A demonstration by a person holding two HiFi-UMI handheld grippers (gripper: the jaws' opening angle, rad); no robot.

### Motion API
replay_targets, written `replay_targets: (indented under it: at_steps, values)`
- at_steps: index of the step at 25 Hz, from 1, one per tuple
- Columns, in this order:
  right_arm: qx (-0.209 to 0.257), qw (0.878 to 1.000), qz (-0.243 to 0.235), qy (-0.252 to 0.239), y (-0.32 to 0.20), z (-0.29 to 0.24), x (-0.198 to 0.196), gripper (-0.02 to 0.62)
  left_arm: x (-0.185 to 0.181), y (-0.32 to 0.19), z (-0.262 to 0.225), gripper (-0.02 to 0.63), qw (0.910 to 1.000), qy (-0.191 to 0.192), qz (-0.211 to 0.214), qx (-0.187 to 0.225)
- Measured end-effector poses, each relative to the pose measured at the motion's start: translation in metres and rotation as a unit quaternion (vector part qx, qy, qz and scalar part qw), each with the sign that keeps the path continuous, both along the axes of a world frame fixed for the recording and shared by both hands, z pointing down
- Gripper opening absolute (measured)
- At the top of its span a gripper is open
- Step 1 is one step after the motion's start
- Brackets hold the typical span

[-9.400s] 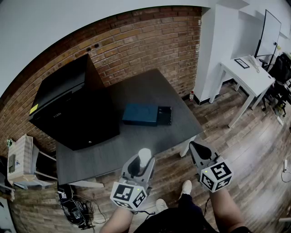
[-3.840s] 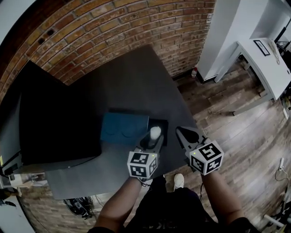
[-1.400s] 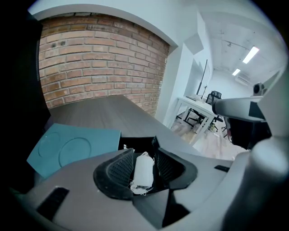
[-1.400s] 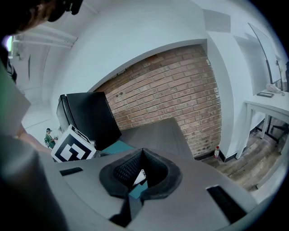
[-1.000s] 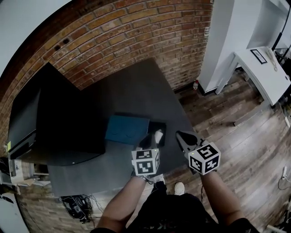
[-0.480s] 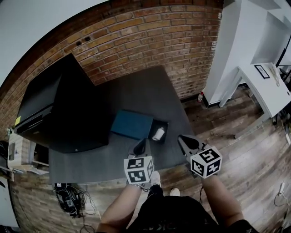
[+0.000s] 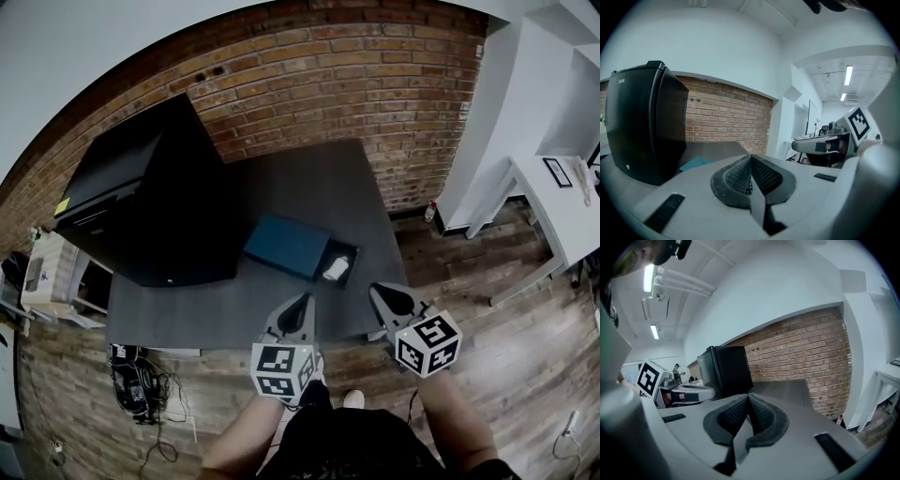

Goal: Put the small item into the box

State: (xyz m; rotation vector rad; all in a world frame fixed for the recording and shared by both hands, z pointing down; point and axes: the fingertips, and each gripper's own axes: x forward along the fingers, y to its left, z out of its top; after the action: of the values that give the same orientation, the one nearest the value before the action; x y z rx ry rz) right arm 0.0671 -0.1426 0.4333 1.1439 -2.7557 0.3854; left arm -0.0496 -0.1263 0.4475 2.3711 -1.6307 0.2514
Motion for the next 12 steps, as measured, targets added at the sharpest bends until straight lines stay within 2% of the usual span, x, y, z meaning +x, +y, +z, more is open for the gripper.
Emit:
replay_targets:
  at_steps: [6,12]
  values:
    - [0.001,1.000,-0.020,-0.001,0.015,-0.004,-0.014,0.018,-0.007,0.023,-0.002,0.034,1.0000,-0.003,-0.006,-0.002]
    - [0.001,1.000,-0.010,-0.013,0.021,-0.012,-0.025,0.018,-0.021,0.033,-0.012,0.034,1.0000,-0.003,0.002,0.002]
